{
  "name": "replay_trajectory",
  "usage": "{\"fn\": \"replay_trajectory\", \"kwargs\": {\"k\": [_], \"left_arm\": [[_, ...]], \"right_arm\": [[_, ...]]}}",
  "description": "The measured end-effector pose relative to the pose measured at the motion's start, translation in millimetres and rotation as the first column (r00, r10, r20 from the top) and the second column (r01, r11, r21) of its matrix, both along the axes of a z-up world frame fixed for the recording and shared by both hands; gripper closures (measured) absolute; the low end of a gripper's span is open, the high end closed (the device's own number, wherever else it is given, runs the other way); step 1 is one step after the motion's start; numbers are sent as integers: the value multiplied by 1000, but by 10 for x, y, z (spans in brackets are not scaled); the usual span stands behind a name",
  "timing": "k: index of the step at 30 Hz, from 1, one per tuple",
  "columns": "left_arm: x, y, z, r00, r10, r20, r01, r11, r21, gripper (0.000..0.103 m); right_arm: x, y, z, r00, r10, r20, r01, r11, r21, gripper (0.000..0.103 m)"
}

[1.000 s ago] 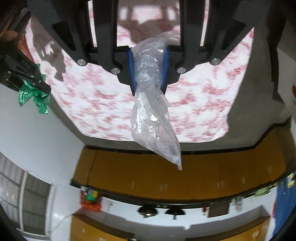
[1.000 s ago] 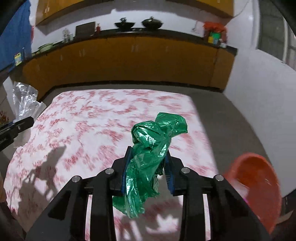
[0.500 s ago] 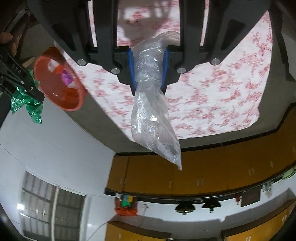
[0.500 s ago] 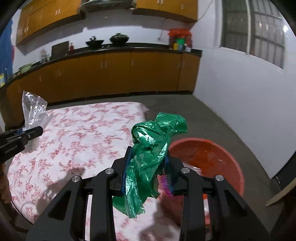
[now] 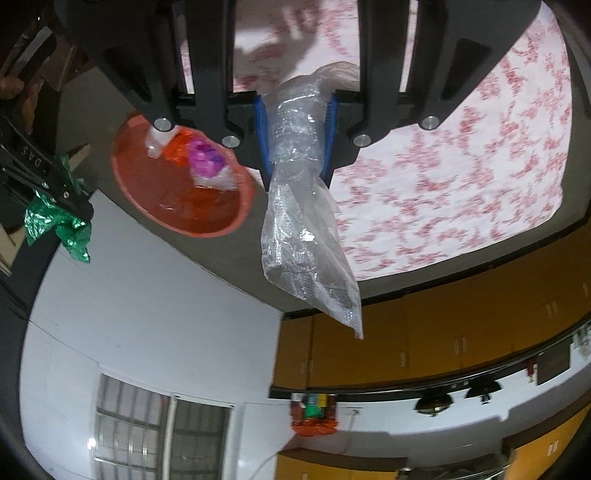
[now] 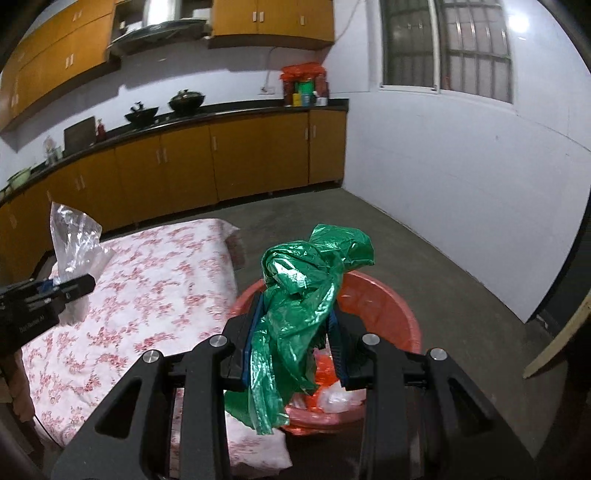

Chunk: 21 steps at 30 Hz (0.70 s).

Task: Collect trash
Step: 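Carry both bags over the red basket and open both tools to drop them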

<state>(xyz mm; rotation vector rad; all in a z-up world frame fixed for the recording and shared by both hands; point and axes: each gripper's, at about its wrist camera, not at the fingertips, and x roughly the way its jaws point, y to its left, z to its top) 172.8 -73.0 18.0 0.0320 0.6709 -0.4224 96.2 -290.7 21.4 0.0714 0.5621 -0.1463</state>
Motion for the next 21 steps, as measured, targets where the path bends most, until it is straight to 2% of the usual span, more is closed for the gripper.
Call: {"fn": "replay_trajectory", "kwargs": {"k": [8, 21], "left_arm": [[-4, -426, -35, 996, -87, 4, 87, 996, -8, 78], [132, -880, -204, 986, -164, -22, 164, 986, 9, 78]], "right_arm": [[-32, -150, -36, 999, -29, 12, 29, 999, 15, 70], [82, -263, -154, 999, -39, 5, 38, 999, 38, 70]]}}
